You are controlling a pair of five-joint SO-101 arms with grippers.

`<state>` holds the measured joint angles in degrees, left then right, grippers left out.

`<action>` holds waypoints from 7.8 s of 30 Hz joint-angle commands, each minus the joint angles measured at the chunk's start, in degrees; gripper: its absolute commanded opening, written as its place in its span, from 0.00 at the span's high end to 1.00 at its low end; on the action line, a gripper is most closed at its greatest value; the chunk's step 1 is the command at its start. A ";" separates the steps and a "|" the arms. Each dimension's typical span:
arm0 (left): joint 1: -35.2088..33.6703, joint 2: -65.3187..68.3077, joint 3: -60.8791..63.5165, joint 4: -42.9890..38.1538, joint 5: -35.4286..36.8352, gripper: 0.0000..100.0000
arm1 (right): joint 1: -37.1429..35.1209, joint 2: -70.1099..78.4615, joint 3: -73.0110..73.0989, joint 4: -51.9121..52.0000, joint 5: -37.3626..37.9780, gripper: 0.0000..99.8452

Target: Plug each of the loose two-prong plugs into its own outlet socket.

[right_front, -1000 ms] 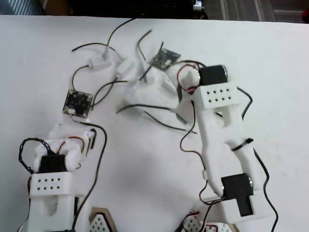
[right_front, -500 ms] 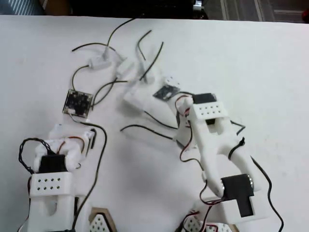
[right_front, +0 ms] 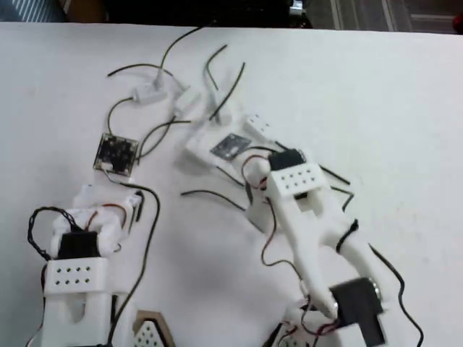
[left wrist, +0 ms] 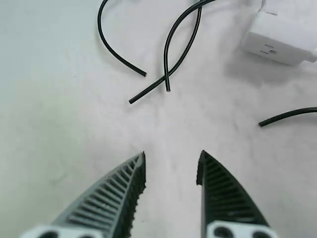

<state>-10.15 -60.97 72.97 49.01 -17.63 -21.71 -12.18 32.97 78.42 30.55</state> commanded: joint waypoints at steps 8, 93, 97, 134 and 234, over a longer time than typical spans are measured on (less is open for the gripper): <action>-0.31 -1.54 -0.35 -0.88 0.35 0.82 | -1.71 -6.81 12.31 -10.86 5.36 0.83; -0.31 -1.54 -0.35 -0.88 0.26 0.82 | -1.19 -5.05 15.82 -8.66 6.77 0.98; -0.31 -1.54 -0.26 -0.88 0.26 0.82 | -1.19 -2.95 15.82 -8.66 6.77 0.98; -0.22 -1.54 -0.88 -1.41 0.53 0.82 | -4.26 -34.68 0.62 -4.44 -13.27 0.98; 39.52 85.76 -83.52 -3.25 33.32 0.76 | 33.36 -61.85 39.21 -66.77 -50.99 0.98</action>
<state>28.62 19.74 -2.37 45.67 13.32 10.99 -72.75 73.49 13.01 -20.00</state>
